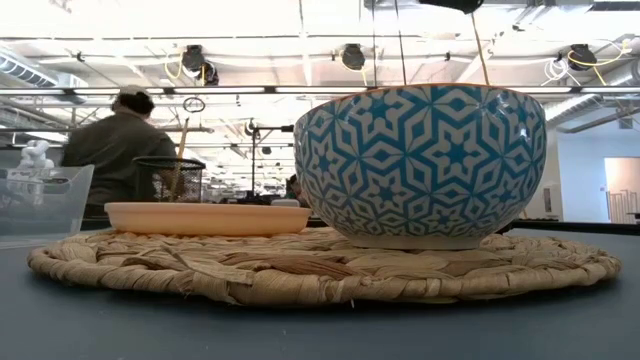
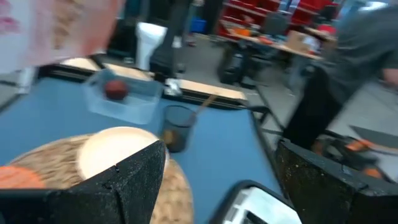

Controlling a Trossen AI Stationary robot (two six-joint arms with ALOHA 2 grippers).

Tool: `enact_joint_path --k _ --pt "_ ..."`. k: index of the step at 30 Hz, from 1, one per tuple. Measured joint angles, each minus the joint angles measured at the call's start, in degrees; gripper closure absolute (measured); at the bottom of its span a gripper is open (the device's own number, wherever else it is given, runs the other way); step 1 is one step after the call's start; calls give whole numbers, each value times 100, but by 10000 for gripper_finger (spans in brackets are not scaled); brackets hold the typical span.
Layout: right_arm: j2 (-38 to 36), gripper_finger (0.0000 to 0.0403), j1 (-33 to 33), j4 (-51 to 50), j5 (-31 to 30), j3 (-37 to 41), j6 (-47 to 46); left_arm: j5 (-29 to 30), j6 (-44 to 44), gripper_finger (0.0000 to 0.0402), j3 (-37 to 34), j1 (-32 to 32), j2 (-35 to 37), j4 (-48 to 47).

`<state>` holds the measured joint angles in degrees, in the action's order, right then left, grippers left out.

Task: Arrange a breakfast setting
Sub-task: Pour the cereal into the orange bowl

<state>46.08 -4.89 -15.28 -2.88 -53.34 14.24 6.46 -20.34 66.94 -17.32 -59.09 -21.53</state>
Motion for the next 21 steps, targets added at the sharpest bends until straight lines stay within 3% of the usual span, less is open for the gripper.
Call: enact_joint_path --k 4,21 --pt "-52 110 -2 33 -316 0 -4 203 446 238 0 -2 -14 545" --pt "443 110 -2 178 -281 0 -312 1080 2333 238 0 73 -280 3055"
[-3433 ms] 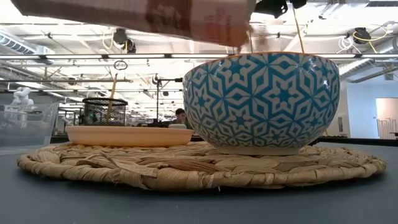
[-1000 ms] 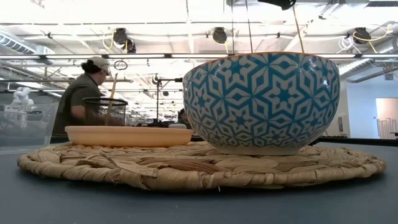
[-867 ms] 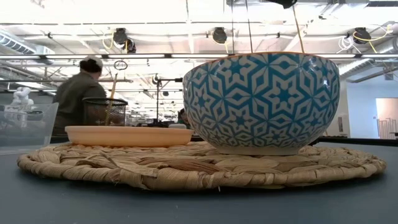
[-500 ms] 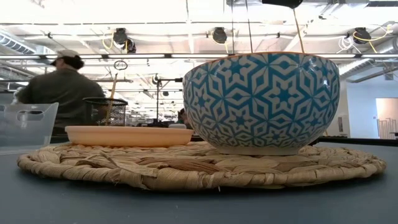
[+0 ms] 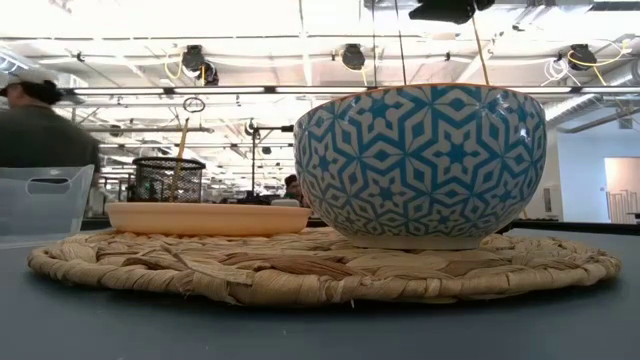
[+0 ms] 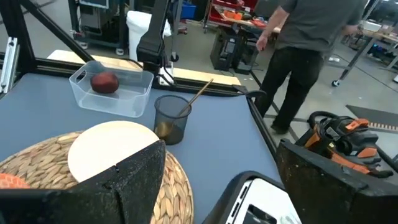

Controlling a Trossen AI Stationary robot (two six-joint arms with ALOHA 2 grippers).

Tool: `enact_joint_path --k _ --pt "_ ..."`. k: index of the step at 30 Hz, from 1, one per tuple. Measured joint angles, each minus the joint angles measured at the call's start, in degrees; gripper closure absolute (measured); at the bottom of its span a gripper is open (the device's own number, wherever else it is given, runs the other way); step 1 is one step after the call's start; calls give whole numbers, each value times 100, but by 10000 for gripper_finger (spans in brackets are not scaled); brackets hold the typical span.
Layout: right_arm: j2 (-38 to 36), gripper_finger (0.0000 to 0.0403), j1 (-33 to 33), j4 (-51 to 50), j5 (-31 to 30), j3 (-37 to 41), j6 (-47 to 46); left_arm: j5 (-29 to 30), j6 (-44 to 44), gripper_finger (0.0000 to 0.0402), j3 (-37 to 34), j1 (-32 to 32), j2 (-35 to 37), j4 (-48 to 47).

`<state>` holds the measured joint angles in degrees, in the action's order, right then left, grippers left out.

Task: Arrange a breakfast setting
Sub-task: Pour the cereal into the orange bowl

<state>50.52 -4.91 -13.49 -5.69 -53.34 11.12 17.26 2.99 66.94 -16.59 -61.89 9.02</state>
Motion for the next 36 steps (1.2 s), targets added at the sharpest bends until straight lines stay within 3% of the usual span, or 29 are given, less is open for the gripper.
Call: enact_joint_path --k 9,20,26,36 --pt "498 110 2 1544 1151 0 3 -4 452 238 0 310 -366 996" --pt "1329 110 8 3424 1377 0 -445 -183 1021 238 0 525 -1038 2053" --pt "1522 110 13 3920 2357 0 -465 -203 1434 238 0 535 -1217 2441" --pt "1653 110 11 4960 2393 0 -827 -234 1470 238 0 533 -1206 2467"
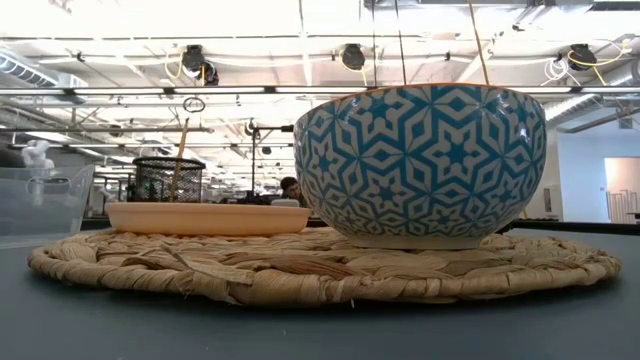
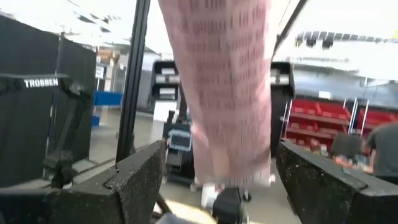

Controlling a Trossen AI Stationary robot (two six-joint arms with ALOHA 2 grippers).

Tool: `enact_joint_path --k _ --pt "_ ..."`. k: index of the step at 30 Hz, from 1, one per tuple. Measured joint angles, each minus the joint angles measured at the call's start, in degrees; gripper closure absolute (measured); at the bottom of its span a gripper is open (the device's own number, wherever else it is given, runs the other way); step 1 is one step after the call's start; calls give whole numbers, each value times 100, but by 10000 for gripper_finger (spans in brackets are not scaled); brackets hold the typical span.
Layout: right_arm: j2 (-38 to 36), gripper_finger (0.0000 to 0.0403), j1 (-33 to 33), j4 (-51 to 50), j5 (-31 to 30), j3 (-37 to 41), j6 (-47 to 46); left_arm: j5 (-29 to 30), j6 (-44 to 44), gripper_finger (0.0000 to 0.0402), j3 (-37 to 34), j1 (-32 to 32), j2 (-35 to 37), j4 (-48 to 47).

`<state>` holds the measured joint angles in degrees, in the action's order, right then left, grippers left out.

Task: Arrange a breakfast setting
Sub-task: Pour the cereal into the orange bowl

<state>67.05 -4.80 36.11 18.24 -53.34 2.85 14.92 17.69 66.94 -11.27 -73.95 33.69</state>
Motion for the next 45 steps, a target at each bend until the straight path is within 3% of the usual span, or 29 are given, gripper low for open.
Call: enact_joint_path --k 11,21,32,37,45 --pt "314 110 21 842 3 0 145 -9 4 238 0 35 0 -13" --pt "974 110 111 2212 -19 0 552 -15 -42 238 0 125 -52 13" --pt "1473 115 114 3088 -31 0 342 -32 -51 238 -2 185 -365 199" --pt "1451 150 114 3088 -43 0 254 -33 -48 238 -1 188 -367 172" --pt "1433 244 111 3060 -48 0 199 -37 -39 238 0 188 -372 155"
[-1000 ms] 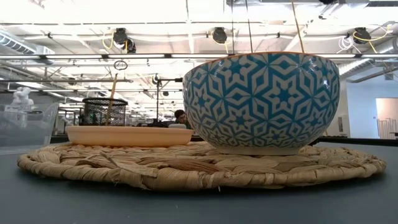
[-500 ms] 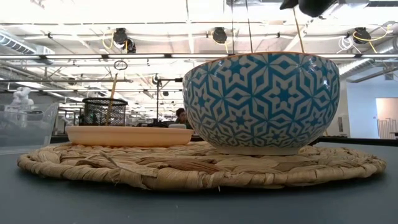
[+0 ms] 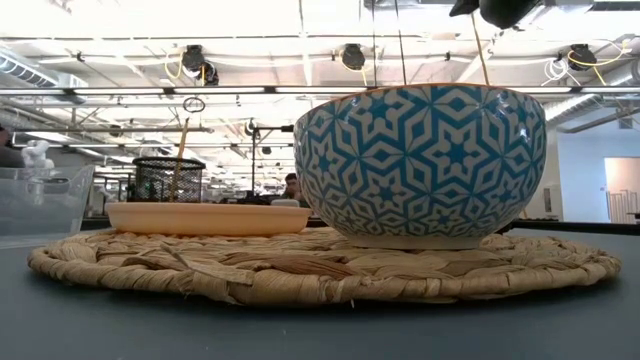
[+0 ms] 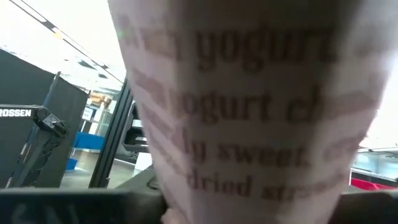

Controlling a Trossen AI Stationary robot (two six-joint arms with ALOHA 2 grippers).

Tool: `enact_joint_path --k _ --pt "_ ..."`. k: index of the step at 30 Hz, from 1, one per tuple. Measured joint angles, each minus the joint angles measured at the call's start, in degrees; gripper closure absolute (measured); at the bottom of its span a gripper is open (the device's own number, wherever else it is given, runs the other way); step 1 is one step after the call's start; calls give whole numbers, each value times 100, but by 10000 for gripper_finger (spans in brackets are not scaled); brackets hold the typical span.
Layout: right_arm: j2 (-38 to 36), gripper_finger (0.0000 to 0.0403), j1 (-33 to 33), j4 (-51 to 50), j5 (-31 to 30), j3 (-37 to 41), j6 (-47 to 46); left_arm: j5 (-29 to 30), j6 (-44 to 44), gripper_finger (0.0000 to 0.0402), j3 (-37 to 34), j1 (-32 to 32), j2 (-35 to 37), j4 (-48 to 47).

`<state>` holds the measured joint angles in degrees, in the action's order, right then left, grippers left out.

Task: Arrange a breakfast setting
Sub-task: Pour the cereal into the orange bowl

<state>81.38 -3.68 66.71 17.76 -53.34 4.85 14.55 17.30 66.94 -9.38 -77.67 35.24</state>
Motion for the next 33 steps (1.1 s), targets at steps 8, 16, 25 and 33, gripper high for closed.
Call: enact_joint_path --k 8,16,25,33 --pt "-11 274 -11 -52 4 0 -222 24 -89 238 0 2 0 -17" --pt "-11 275 -13 -63 2 0 -269 48 -181 238 0 4 0 -26" --pt "-23 275 -13 -104 29 0 -265 62 -224 177 0 5 -2 -93" --pt "-431 275 -89 -883 50 -2 -265 319 -252 73 0 13 -4 -408"
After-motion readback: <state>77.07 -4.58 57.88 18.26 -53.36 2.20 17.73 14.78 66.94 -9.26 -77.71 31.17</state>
